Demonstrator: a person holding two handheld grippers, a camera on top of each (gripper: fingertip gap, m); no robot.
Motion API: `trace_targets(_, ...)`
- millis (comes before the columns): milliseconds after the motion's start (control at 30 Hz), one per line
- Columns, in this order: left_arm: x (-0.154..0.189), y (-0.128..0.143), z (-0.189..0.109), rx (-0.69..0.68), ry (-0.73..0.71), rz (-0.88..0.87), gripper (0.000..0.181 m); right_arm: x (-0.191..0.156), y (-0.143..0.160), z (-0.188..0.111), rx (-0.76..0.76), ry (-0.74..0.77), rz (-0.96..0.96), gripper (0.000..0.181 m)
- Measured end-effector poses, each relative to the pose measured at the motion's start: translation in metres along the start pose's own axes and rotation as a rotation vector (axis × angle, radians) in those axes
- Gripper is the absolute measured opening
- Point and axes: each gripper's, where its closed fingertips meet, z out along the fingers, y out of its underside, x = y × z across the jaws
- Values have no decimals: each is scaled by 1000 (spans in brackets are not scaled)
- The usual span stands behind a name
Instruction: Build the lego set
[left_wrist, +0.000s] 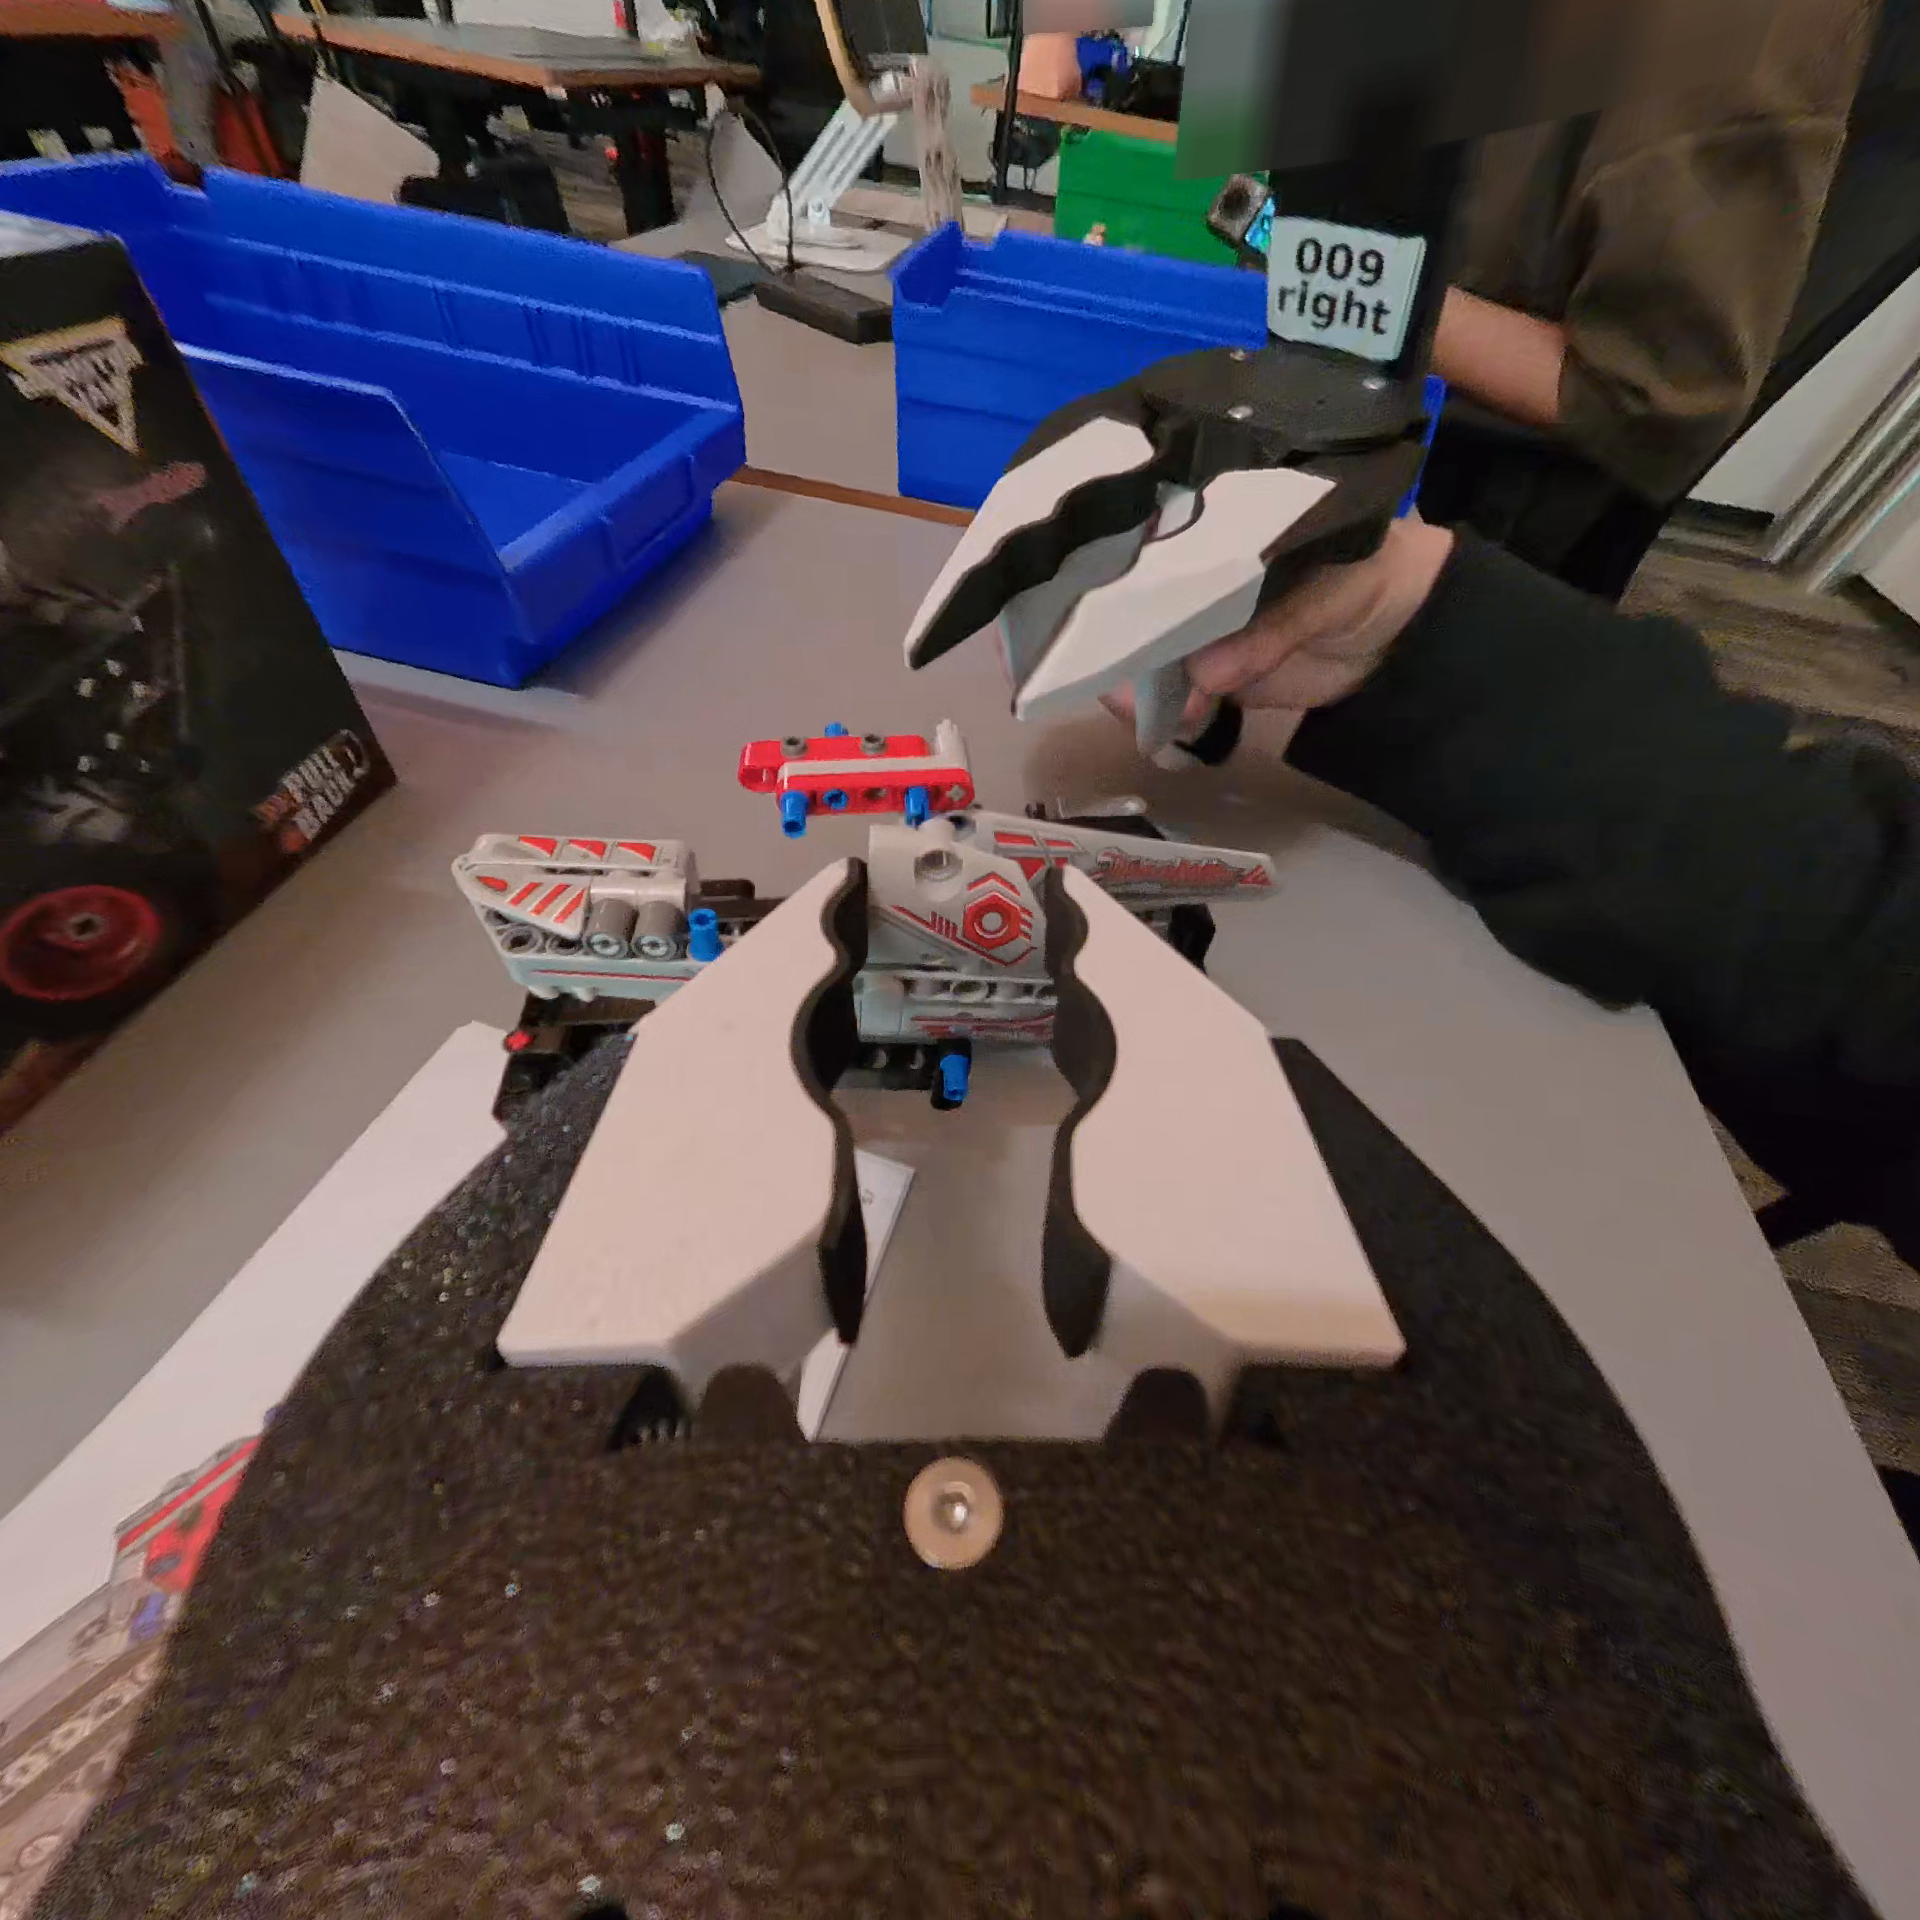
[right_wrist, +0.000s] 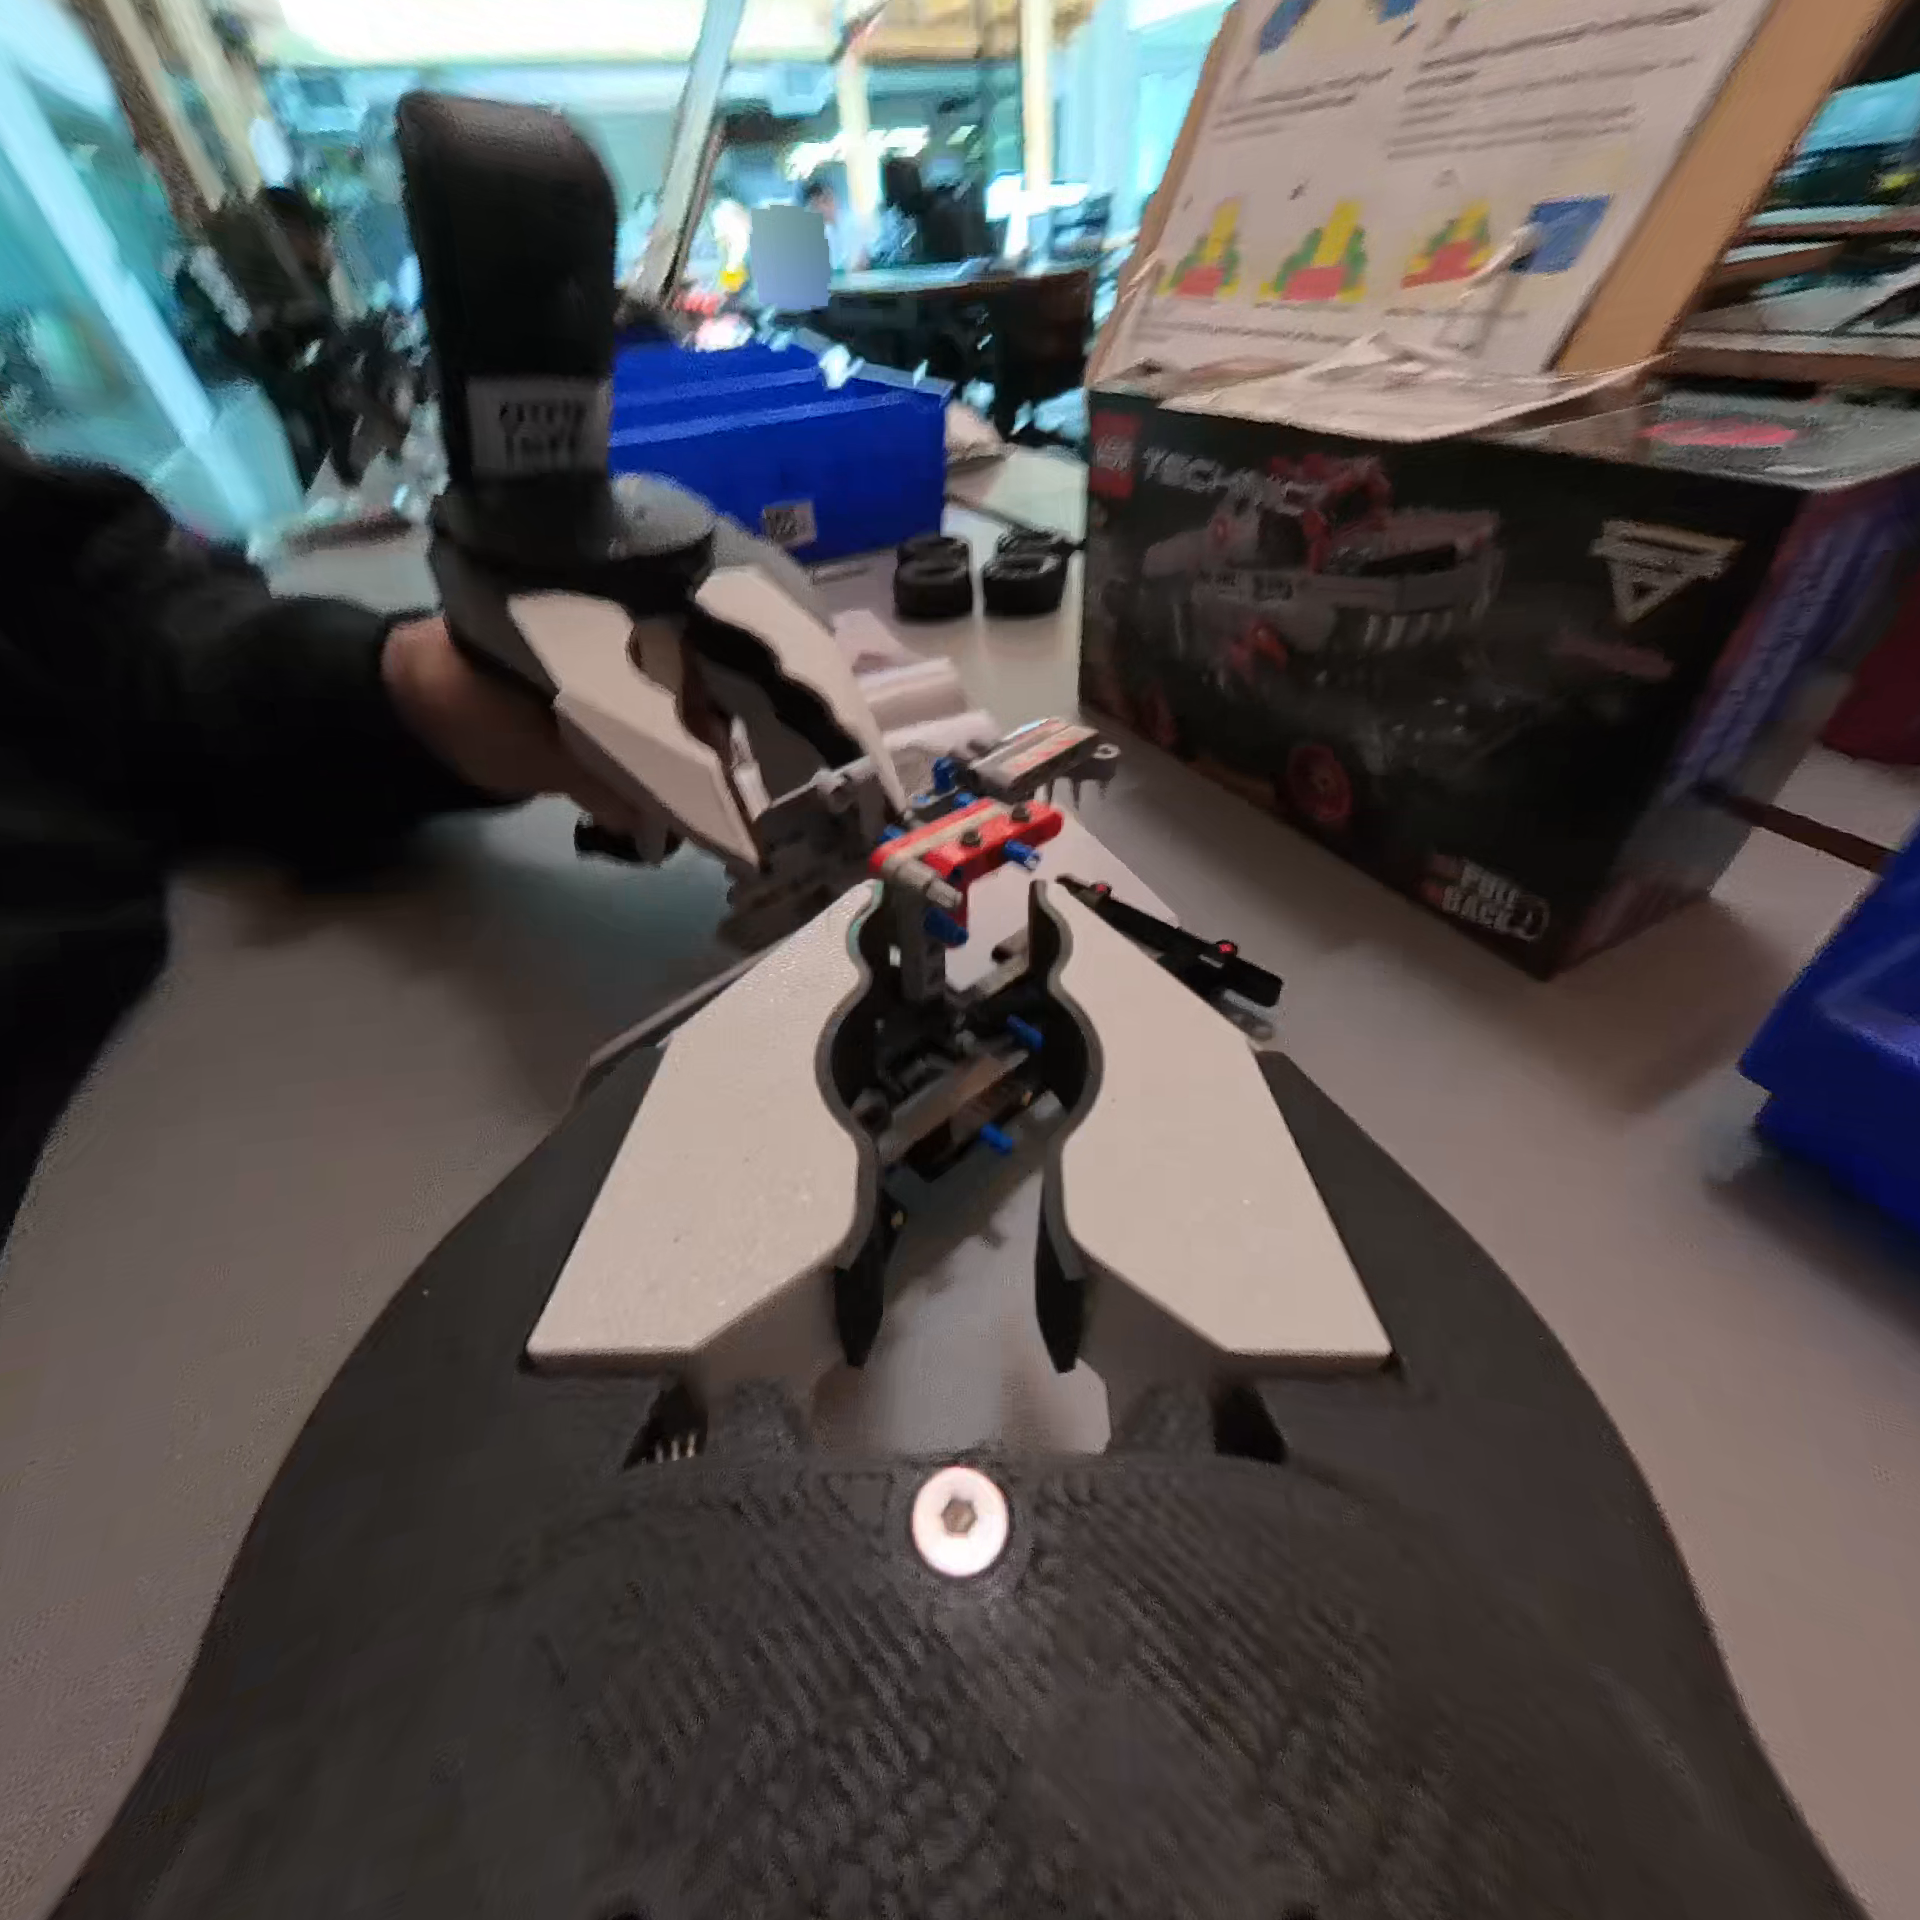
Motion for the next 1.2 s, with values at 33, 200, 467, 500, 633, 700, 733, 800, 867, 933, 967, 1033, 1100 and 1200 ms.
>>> trace_targets(33, 0, 3, 1, -14, 5, -5, 32, -4, 5, 0, -32, -51, -37, 22)
trace_targets(200, 4, 6, 6, 10, 21, -54, 31, -3, 8, -2, -43, -187, -67, 22)
trace_targets(467, 6, 8, 10, 35, 24, -75, 31, -6, 11, 9, -17, -249, 8, 29)
trace_targets(500, 6, 8, 11, 35, 27, -74, 31, -8, 14, 11, -39, -248, 7, 26)
trace_targets(633, 2, 9, 14, 30, 28, -67, 31, -6, 23, 21, -109, -198, 52, 11)
trace_targets(700, 0, 9, 12, 31, 39, -68, 31, -9, 23, 23, -107, -187, 90, 10)
trace_targets(733, -2, 9, 11, 34, 47, -64, 31, -10, 23, 24, -104, -172, 101, 10)
trace_targets(800, -2, 10, 7, 19, 83, -43, 31, -13, 22, 26, -96, -138, 134, 10)
trace_targets(867, -2, 11, 4, 10, 111, -11, 30, -15, 22, 28, -90, -121, 169, 10)
trace_targets(933, -2, 11, 2, 11, 128, 14, 30, -17, 21, 29, -83, -126, 169, 11)
trace_targets(967, -3, 11, 2, 15, 134, 18, 30, -17, 19, 28, -74, -135, 152, 15)
trace_targets(1033, -1, 8, 2, 43, 152, 8, 30, -17, 16, 27, -58, -158, 68, 26)
trace_targets(1100, -1, 6, 1, 57, 161, -9, 30, -19, 15, 25, -61, -210, 41, 17)
trace_targets(1200, -1, 6, 1, 63, 162, -8, 30, -18, 14, 26, -54, -272, 52, 15)
